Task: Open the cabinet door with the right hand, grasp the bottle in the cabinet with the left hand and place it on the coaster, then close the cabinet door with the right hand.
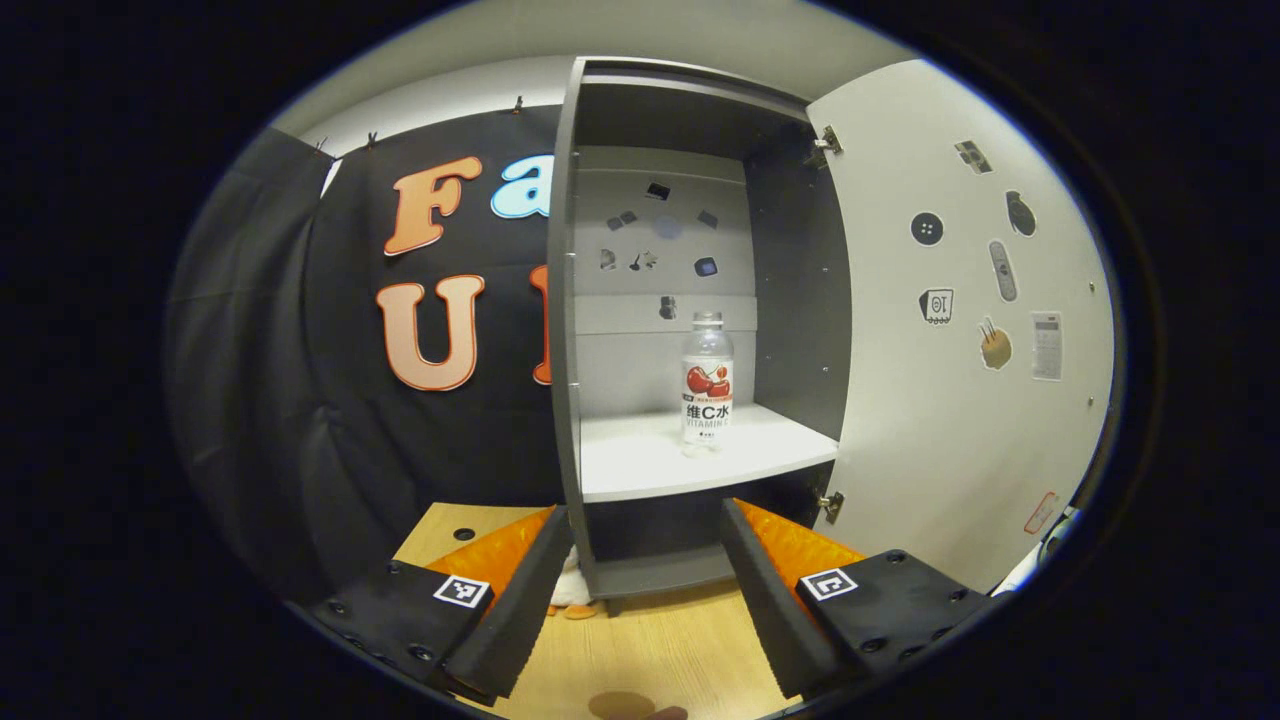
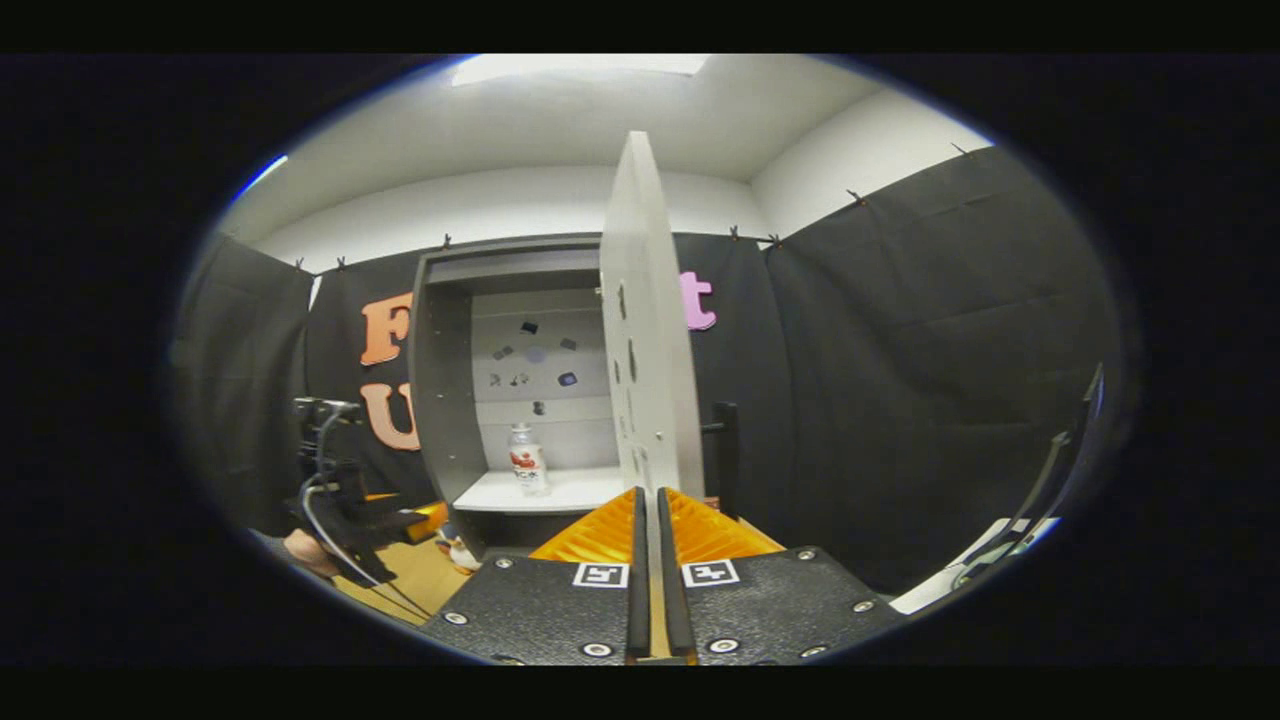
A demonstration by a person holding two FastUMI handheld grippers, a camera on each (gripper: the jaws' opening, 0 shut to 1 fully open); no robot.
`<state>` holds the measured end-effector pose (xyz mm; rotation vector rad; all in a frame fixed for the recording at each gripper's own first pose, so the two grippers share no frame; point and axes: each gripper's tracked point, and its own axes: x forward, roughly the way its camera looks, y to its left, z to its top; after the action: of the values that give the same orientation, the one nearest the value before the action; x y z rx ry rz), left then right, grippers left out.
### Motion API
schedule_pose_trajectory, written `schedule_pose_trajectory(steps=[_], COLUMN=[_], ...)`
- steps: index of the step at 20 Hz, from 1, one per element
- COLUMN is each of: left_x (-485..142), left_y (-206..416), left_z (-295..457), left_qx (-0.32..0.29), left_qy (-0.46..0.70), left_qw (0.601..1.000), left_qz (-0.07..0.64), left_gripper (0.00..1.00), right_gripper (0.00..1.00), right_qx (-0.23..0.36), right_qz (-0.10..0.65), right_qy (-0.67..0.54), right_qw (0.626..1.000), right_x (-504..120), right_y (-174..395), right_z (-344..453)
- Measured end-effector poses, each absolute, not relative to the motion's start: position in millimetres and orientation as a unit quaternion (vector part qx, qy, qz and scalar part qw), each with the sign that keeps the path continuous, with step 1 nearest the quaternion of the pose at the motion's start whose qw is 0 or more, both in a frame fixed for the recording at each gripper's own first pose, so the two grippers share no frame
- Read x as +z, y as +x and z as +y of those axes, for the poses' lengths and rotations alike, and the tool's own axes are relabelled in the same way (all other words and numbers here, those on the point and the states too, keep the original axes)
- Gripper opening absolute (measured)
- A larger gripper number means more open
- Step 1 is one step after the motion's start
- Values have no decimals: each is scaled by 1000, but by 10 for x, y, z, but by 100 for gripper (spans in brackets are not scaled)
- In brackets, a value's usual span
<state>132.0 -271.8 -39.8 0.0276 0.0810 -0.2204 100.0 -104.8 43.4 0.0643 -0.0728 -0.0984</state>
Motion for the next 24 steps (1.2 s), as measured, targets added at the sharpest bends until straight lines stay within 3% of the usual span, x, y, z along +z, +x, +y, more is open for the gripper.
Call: schedule_pose_trajectory(steps=[6, 7, 8, 9, 20, 21, 22, 24], left_x=[-150, -106, -81, -55, -48, -61, -74, -88], left_y=[2099, 2230, 2342, 2462, 3437, 3496, 3547, 3616], left_z=[-3252, -3329, -3383, -3441, -3852, -3872, -3911, -3963], left_qx=[-150, -154, -157, -161, -177, -175, -176, -178], left_qy=[16, 15, 16, 15, 16, 16, 17, 19], left_qw=[989, 988, 987, 987, 984, 984, 984, 984], left_qz=[-1, -6, -7, -10, -14, -13, -12, -11], left_gripper=[98, 97, 97, 97, 95, 98, 98, 98], right_gripper=[5, 16, 16, 5, 5, 11, 5, 5], right_qx=[-42, -44, -49, -51, -79, -83, -87, -89], right_qz=[-49, -41, -37, -34, 13, 17, 20, 23], right_qy=[38, 41, 42, 43, 56, 54, 53, 55], right_qw=[997, 997, 997, 997, 995, 995, 995, 994], right_x=[416, 350, 316, 290, 54, 39, 21, 12], right_y=[1344, 1446, 1534, 1596, 2203, 2226, 2256, 2282], right_z=[-681, -659, -652, -630, -567, -586, -607, -633])
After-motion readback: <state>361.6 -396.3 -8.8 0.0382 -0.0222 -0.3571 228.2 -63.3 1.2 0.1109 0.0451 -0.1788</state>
